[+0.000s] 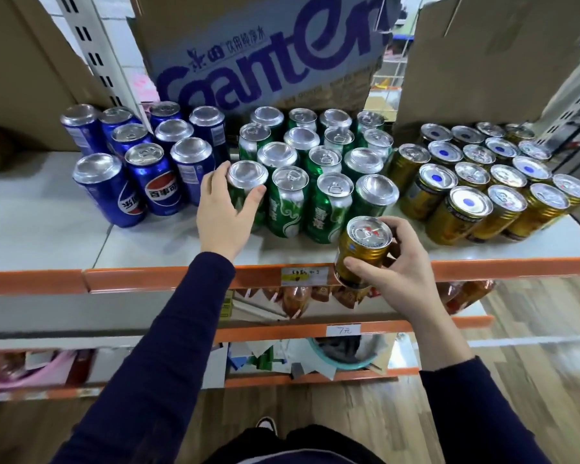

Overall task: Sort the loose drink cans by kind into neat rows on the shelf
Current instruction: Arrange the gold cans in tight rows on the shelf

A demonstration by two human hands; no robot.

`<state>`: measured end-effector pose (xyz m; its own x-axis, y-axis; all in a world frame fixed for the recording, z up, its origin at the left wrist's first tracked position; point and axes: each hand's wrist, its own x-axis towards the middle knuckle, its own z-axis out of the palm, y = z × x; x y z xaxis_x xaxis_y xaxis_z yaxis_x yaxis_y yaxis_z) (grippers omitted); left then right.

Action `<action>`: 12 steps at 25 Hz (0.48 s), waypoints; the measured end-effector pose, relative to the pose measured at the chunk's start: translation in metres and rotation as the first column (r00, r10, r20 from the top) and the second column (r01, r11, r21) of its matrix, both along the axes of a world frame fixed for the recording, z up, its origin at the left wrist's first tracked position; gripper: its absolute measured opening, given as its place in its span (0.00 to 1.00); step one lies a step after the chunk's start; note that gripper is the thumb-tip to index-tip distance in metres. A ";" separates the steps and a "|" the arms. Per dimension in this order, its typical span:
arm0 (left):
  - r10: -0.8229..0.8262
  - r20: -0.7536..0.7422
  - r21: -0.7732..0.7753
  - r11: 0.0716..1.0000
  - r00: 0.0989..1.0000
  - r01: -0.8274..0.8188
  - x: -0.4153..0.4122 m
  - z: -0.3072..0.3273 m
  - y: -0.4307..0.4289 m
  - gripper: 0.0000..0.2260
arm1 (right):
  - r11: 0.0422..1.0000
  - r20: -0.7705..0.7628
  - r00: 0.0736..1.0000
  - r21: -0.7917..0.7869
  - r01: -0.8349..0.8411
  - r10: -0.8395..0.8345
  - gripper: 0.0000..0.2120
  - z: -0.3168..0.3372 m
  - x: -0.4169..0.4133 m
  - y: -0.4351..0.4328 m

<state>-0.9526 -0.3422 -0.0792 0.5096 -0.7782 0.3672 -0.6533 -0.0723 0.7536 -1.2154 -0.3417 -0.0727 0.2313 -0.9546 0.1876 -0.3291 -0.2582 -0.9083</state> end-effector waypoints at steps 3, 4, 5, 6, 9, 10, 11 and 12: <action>-0.010 0.002 0.032 0.999 1.000 0.010 -0.006 0.003 0.000 0.30 | 0.999 0.016 0.999 -0.014 0.049 -0.049 0.30 0.000 -0.014 -0.002; 0.007 0.011 0.042 0.999 1.000 -0.007 -0.011 0.004 0.002 0.29 | 0.998 0.019 0.998 -0.016 0.067 -0.066 0.31 0.000 -0.020 -0.004; 0.027 0.047 0.048 0.998 0.999 -0.030 -0.017 0.007 0.004 0.29 | 0.997 0.024 0.996 -0.016 0.082 -0.081 0.31 0.001 -0.026 -0.006; 0.038 0.105 0.042 0.998 0.994 -0.043 -0.027 0.011 0.005 0.28 | 0.995 0.028 0.995 -0.019 0.093 -0.093 0.31 0.003 -0.034 -0.009; 0.013 0.264 -0.026 1.000 0.964 -0.006 -0.065 0.027 -0.003 0.26 | 0.996 0.041 0.996 -0.020 0.083 -0.082 0.30 0.010 -0.062 -0.026; -0.018 0.294 -0.042 0.999 0.956 0.031 -0.080 0.032 -0.008 0.24 | 0.997 0.050 0.997 -0.023 0.068 -0.067 0.30 0.014 -0.073 -0.033; -0.061 0.321 -0.041 0.996 0.945 0.078 -0.096 0.037 -0.015 0.22 | 0.999 0.051 0.998 -0.026 0.046 -0.045 0.30 0.019 -0.085 -0.042; -0.107 0.352 -0.019 0.992 0.930 0.121 -0.113 0.040 -0.022 0.21 | 0.999 0.041 0.999 -0.028 0.018 -0.017 0.29 0.026 -0.097 -0.053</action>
<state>-1.0655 -0.3645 -0.0389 0.2516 -0.8048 0.5377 -0.8782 0.0436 0.4763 -1.3127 -0.3943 -0.0470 0.2064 -0.9526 0.2233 -0.2966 -0.2784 -0.9135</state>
